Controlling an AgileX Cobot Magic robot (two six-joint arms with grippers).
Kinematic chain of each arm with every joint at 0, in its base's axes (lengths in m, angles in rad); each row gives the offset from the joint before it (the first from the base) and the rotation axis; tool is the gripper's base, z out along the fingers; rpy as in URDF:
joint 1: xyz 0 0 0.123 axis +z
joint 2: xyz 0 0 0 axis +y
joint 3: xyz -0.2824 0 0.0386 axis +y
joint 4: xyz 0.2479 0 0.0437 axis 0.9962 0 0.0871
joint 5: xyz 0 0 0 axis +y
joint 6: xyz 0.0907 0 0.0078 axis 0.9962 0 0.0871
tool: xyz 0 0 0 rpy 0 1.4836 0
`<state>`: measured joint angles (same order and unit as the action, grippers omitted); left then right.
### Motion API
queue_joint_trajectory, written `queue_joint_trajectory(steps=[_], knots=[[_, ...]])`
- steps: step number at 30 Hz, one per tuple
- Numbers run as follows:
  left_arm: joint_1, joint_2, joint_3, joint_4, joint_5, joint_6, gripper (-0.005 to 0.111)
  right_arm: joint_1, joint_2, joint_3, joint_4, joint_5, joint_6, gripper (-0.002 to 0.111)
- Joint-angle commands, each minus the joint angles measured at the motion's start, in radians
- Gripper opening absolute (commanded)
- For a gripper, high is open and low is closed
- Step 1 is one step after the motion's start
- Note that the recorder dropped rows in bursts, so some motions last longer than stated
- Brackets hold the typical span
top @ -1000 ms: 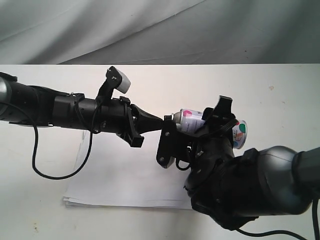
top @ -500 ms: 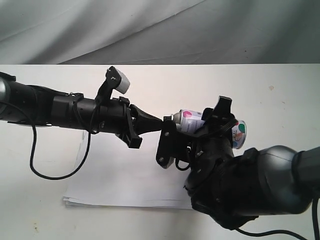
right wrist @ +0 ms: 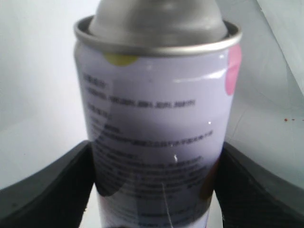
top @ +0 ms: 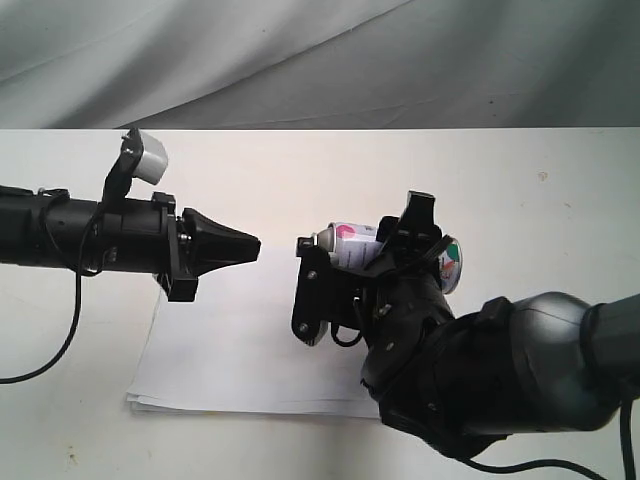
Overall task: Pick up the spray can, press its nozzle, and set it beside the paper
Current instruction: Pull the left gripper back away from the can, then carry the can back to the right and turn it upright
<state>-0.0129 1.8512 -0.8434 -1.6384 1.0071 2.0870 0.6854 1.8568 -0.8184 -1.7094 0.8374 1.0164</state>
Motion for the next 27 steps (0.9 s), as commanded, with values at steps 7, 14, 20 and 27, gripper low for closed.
queue_joint_trajectory(steps=[7, 14, 20, 27], knots=[[0.002, -0.01, 0.006, -0.018, 0.1, 0.001, 0.0, 0.002, -0.04, -0.009, -0.026, 0.098, 0.041, 0.0], [0.024, -0.014, 0.029, -0.011, 0.179, 0.006, 0.0, 0.002, -0.183, -0.009, 0.011, 0.09, 0.179, 0.0], [0.085, -0.046, 0.068, 0.0, 0.207, 0.006, 0.0, -0.025, -0.384, -0.009, 0.008, -0.063, 0.296, 0.0], [0.114, -0.101, 0.111, 0.004, 0.207, 0.006, 0.0, -0.215, -0.577, -0.009, 0.004, -0.372, 0.533, 0.0]])
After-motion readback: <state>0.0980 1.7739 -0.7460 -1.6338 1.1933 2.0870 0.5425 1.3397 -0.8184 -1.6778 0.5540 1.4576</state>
